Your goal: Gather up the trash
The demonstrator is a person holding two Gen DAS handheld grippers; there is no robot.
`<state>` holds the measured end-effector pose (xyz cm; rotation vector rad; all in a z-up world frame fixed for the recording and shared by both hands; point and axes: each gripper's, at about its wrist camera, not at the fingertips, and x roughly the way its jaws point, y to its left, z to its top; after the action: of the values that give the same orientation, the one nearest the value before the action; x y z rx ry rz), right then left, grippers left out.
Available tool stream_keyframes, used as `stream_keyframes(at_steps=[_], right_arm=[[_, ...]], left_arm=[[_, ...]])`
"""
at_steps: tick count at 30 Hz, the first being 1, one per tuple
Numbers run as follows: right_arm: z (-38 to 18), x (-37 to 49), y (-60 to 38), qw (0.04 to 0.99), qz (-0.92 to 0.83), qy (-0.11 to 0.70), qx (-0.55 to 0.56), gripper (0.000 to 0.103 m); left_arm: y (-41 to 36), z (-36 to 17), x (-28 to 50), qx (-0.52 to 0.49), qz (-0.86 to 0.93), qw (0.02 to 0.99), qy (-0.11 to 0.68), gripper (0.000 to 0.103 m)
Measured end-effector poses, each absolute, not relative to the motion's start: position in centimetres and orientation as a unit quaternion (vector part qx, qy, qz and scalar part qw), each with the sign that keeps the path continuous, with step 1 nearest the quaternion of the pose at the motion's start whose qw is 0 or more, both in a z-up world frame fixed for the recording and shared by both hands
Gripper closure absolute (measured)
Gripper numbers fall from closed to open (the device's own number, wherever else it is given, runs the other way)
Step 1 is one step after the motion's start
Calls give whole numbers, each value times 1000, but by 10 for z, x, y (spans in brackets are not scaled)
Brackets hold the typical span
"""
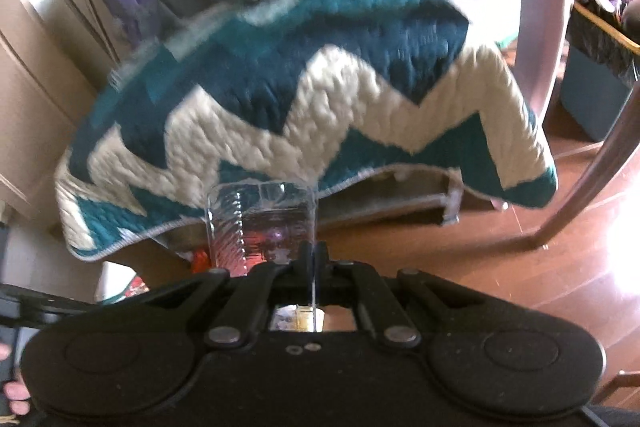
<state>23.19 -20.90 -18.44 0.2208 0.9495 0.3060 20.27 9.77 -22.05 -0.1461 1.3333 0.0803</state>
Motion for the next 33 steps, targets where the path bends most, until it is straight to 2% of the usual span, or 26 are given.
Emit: stream_keyframes(at_steps=[7, 17, 27, 33], right_arm=[[-115, 192, -218, 900, 170, 393, 82, 103], [-5, 138, -273, 936, 140, 317, 58, 103], [111, 114, -364, 971, 65, 226, 44, 103], [193, 116, -427, 988, -9, 151, 40, 103]], left_arm=[[67, -112, 177, -67, 16, 843, 533, 92], [-13, -12, 166, -40, -74, 892, 445, 92], [-121, 103, 185, -25, -175, 915, 363, 92], [-210, 198, 208, -8, -243, 923, 297, 92]])
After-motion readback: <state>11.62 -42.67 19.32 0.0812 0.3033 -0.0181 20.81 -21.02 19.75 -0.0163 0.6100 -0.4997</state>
